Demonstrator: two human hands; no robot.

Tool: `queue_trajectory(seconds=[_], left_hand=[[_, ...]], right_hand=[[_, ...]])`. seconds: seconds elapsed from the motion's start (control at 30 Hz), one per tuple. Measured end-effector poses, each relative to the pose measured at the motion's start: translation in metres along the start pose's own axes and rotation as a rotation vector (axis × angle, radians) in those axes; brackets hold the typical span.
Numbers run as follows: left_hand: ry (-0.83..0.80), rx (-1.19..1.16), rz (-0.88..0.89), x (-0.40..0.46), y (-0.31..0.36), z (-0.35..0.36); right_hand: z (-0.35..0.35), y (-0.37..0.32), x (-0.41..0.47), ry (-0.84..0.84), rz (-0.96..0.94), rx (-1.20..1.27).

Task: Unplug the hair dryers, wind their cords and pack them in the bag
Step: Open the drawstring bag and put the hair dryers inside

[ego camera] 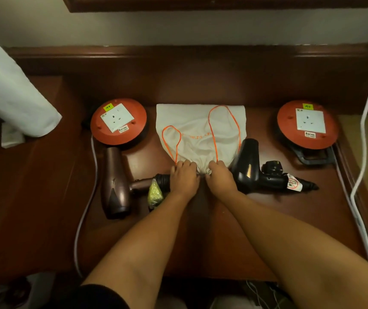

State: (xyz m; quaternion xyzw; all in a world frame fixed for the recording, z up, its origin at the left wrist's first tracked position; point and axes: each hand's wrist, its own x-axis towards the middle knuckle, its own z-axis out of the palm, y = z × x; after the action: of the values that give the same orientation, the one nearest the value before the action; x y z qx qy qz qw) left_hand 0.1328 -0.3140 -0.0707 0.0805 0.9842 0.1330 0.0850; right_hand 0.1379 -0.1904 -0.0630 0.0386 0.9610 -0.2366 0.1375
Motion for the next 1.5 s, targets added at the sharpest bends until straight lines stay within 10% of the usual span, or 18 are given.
queue_trajectory(seconds=[1.1, 1.5], left_hand=[[0.283, -0.931, -0.152, 0.058, 0.037, -0.228], [0.306, -0.723, -0.013, 0.076, 0.055, -0.331]], right_hand=[[-0.204, -0.12, 0.035, 0.34, -0.014, 0.606], [-0.291, -0.163, 0.034, 0.388, -0.174, 0.708]])
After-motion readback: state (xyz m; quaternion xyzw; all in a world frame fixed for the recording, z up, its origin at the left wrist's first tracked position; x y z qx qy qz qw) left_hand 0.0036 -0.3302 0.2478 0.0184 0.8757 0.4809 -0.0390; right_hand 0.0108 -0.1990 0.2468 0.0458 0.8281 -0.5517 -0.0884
